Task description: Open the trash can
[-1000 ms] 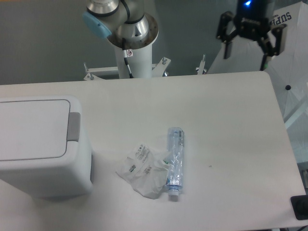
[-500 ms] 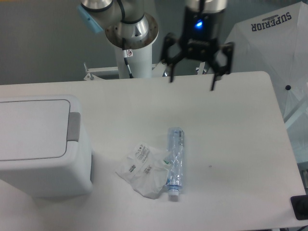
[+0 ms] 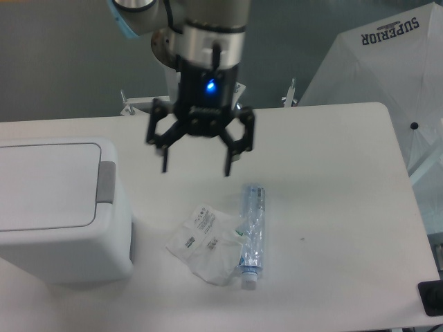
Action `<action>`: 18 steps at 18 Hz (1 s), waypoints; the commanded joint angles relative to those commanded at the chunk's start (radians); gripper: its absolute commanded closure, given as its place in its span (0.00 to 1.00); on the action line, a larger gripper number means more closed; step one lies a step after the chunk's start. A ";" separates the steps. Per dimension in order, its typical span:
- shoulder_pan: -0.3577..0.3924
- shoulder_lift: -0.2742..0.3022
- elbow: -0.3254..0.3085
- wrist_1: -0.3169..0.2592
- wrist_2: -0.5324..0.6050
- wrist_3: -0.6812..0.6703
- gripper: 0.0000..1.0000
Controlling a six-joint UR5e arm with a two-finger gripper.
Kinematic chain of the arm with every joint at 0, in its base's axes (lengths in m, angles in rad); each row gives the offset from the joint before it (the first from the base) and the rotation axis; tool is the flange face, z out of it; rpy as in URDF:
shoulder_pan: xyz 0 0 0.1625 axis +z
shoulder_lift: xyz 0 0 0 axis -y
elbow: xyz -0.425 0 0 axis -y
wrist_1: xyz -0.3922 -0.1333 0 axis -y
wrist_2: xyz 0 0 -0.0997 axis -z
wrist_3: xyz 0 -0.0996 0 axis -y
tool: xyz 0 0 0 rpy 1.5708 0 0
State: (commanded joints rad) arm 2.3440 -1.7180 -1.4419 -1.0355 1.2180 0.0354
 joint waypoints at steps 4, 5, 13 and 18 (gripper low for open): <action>-0.015 0.005 -0.050 0.005 -0.003 0.011 0.00; -0.018 0.006 -0.058 0.005 -0.003 0.011 0.00; -0.057 0.001 -0.078 0.014 -0.002 0.014 0.00; -0.061 0.005 -0.101 0.015 0.000 0.027 0.00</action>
State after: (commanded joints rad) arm 2.2826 -1.7134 -1.5431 -1.0201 1.2180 0.0629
